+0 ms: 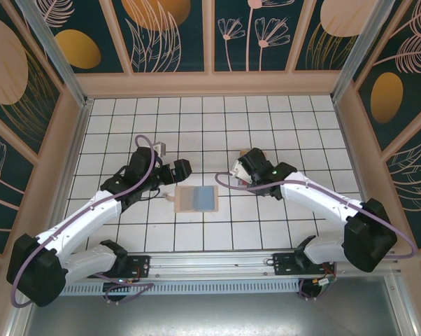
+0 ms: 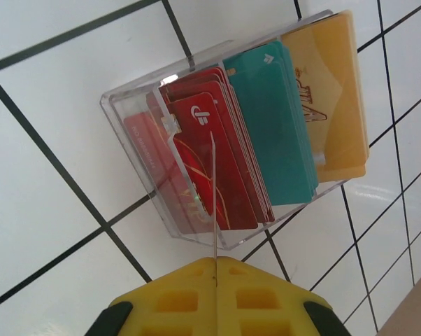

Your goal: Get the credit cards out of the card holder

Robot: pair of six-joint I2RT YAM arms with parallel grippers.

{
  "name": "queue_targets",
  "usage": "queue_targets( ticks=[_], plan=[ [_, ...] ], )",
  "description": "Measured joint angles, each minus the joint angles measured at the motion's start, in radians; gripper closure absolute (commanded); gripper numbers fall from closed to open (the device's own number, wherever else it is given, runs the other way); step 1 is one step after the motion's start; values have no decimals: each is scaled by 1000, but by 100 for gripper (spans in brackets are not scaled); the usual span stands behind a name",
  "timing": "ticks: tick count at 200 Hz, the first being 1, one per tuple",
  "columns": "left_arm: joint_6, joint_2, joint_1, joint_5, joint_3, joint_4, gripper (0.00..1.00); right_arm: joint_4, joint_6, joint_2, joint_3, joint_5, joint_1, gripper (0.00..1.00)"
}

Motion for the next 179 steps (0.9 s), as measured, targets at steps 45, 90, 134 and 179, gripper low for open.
queue_targets(
  ticks=[45,90,134,179],
  plan=[
    [0,0,0,0,-3,-2,1,46,-56,34,-2,19,0,100],
    [0,0,0,0,-6,-3,2,82,-106,54,-10,21,2,100],
    [0,0,0,0,-11,-3,1,123,-167,60,-53,29,20,100],
    [0,0,0,0,-16,-3,2,158,-212,60,-84,40,22,100]
  ],
)
